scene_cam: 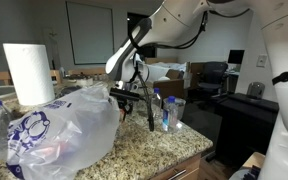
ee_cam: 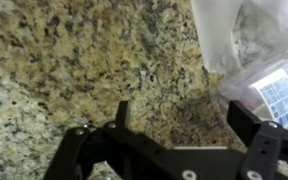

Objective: Put the water bottles on the counter in the plastic bag

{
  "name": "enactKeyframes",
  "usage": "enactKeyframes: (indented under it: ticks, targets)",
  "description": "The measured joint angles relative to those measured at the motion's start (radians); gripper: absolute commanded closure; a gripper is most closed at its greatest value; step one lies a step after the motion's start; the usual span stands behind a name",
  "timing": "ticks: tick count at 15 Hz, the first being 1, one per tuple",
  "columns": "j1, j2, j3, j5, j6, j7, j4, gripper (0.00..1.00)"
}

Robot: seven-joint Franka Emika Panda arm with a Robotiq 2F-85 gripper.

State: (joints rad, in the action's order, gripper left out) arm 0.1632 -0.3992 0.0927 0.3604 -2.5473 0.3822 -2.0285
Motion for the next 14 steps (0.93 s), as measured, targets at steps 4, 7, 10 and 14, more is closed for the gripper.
enactKeyframes:
  ticks: [4, 7, 10, 14]
  targets:
    - [0.033, -0.08, 0.003, -0.02, 0.043, 0.015, 0.089, 0.0]
    - [0.046, -0.102, 0.034, -0.02, 0.046, 0.001, 0.142, 0.0]
    - [0.05, -0.088, 0.09, -0.019, 0.046, -0.061, 0.168, 0.0]
    - [0.047, -0.04, 0.154, -0.012, 0.122, -0.176, 0.164, 0.0]
